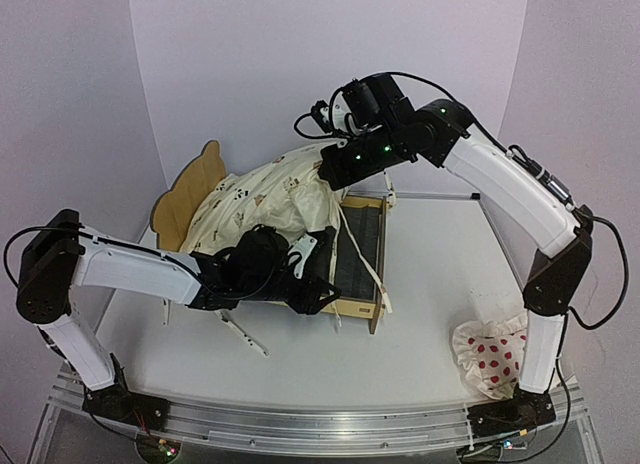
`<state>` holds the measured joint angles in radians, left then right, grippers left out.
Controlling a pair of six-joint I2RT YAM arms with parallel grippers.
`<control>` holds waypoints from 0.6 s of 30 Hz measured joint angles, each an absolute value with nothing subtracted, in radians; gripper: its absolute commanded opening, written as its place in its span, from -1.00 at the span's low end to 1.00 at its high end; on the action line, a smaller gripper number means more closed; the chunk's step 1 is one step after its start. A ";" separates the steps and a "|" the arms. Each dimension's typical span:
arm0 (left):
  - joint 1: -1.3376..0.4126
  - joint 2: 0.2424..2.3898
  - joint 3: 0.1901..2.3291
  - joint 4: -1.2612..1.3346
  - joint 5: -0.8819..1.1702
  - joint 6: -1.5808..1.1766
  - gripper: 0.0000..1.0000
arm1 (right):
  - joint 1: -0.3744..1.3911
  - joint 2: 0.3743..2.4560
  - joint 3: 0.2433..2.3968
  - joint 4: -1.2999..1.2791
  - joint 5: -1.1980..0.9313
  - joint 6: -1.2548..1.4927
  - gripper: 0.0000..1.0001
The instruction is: Set up the pet bed
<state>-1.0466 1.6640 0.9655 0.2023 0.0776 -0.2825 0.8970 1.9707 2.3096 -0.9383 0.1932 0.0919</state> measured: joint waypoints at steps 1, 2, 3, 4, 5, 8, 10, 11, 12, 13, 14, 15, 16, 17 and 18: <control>-1.047 1.673 0.974 0.213 0.075 -0.282 0.02 | 0.896 1.978 2.321 -0.939 0.192 0.084 -1.00; -1.047 1.683 0.983 0.222 0.074 -0.279 -0.04 | 0.894 1.985 2.333 -0.937 0.190 0.077 -1.00; -1.047 1.692 0.993 0.234 0.070 -0.277 -0.09 | 0.892 1.991 2.342 -0.936 0.189 0.071 -1.00; -1.047 1.699 0.999 0.243 0.065 -0.275 -0.15 | 0.891 1.995 2.350 -0.937 0.187 0.065 -1.00; -1.047 1.706 1.006 0.250 0.059 -0.269 -0.21 | 0.890 1.997 2.353 -0.936 0.187 0.059 -1.00; -1.047 1.726 1.022 0.269 0.043 -0.259 -0.46 | 0.886 1.997 2.357 -0.936 0.184 0.046 -1.00; -1.047 1.745 1.036 0.277 0.033 -0.257 -0.65 | 0.881 1.997 2.357 -0.936 0.183 0.040 -1.00; -1.047 1.754 1.041 0.280 0.031 -0.257 -0.76 | 0.878 1.997 2.357 -0.936 0.182 0.037 -1.00; -1.047 1.763 1.046 0.281 0.027 -0.260 -0.83 | 0.876 1.997 2.357 -0.936 0.180 0.035 -1.00; -1.047 1.771 1.051 0.281 0.022 -0.254 -0.97 | 0.873 1.997 2.357 -0.936 0.179 0.032 -1.00; -1.047 1.780 1.056 0.281 0.017 -0.253 -0.99 | 0.870 1.997 2.357 -0.936 0.179 0.029 -1.00; -1.047 1.785 1.060 0.281 0.009 -0.252 -1.00 | 0.868 1.997 2.358 -0.936 0.177 0.028 -1.00; -1.047 1.789 1.063 0.281 0.002 -0.245 -1.00 | 0.866 1.997 2.359 -0.936 0.175 0.026 -1.00; -1.047 1.790 1.066 0.279 -0.003 -0.243 -1.00 | 0.864 1.997 2.361 -0.936 0.175 0.025 -1.00; -1.047 1.790 1.069 0.279 -0.005 -0.242 -1.00 | 0.862 1.997 2.362 -0.936 0.175 0.025 -1.00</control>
<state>-1.0466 1.7905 1.0690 0.2787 -0.0054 -0.2417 0.8625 1.9972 2.3619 -0.9356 0.1750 0.0246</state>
